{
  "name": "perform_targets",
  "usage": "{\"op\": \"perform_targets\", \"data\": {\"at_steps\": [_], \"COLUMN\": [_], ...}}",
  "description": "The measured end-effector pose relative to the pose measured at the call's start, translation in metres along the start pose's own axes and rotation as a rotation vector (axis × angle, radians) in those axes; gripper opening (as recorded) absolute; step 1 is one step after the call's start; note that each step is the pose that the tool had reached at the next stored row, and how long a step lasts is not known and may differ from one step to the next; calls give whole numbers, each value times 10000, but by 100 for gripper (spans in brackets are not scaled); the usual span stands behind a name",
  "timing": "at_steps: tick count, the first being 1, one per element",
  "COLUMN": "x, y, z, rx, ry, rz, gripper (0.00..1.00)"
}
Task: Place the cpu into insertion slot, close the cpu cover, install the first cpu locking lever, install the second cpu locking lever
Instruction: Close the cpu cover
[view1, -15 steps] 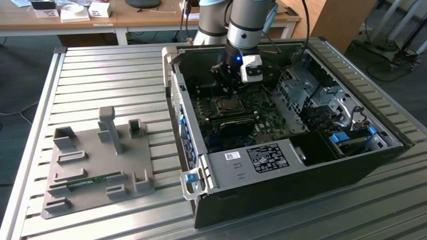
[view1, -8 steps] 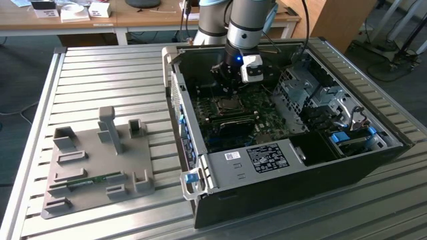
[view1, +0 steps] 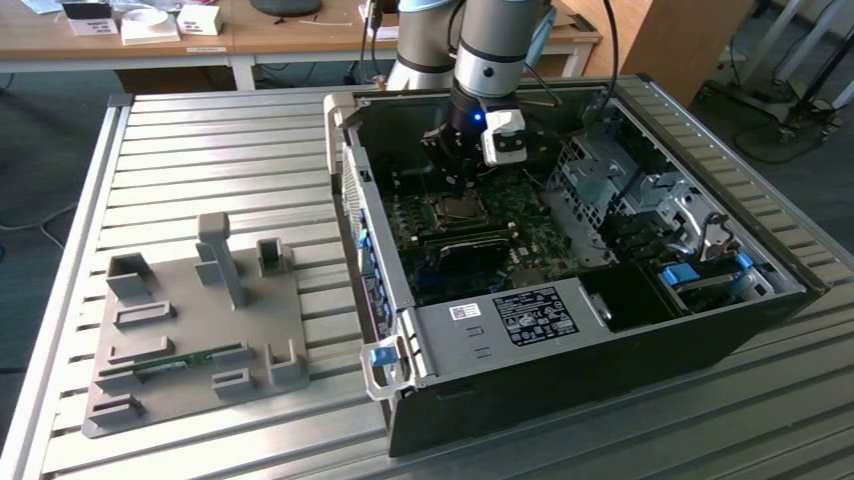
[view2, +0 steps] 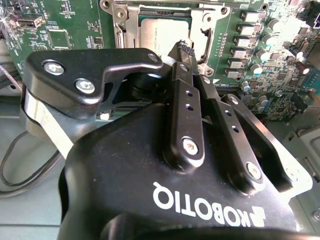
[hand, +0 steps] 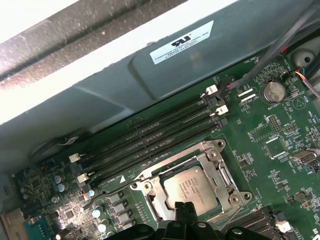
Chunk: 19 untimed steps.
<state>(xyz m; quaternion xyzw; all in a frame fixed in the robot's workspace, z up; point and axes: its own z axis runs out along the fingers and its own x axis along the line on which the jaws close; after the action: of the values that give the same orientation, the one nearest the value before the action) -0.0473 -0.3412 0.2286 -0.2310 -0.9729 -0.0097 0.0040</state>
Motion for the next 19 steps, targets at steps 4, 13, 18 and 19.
{"op": "perform_targets", "data": {"at_steps": [4, 13, 18, 19], "x": [0, 0, 0, 0], "y": [0, 0, 0, 0], "z": [0, 0, 0, 0], "rx": [1, 3, 3, 3], "ry": [2, 3, 3, 3], "rz": [-83, -149, -175, -180], "gripper": [11, 11, 11, 11]}}
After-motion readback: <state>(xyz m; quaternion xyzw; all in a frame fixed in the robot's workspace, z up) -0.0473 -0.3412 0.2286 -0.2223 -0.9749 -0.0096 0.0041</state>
